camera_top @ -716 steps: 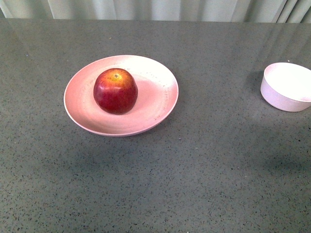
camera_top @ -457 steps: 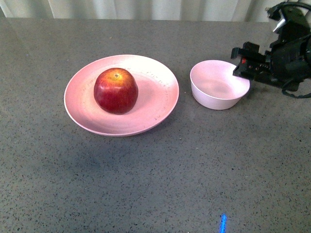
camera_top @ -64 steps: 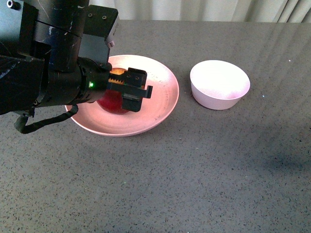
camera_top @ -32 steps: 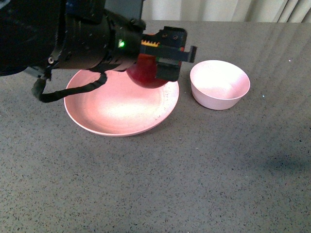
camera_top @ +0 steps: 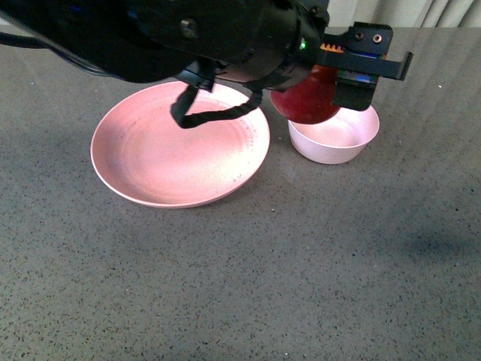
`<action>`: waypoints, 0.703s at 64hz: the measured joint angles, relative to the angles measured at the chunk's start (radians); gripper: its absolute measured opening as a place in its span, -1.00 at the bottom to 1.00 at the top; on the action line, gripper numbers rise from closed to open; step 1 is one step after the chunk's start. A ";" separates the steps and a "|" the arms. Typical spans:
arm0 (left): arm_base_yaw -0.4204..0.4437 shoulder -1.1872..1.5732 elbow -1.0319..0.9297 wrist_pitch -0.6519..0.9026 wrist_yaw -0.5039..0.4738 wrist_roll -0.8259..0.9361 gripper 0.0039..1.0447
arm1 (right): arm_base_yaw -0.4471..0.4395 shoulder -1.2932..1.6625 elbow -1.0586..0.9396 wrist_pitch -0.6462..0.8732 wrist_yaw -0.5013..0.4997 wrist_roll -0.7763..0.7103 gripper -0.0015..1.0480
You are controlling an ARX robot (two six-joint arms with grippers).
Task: Move apple from plate to bowl
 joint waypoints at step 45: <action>-0.029 0.173 0.219 -0.074 0.001 -0.012 0.40 | 0.000 0.000 0.000 0.000 0.000 0.000 0.83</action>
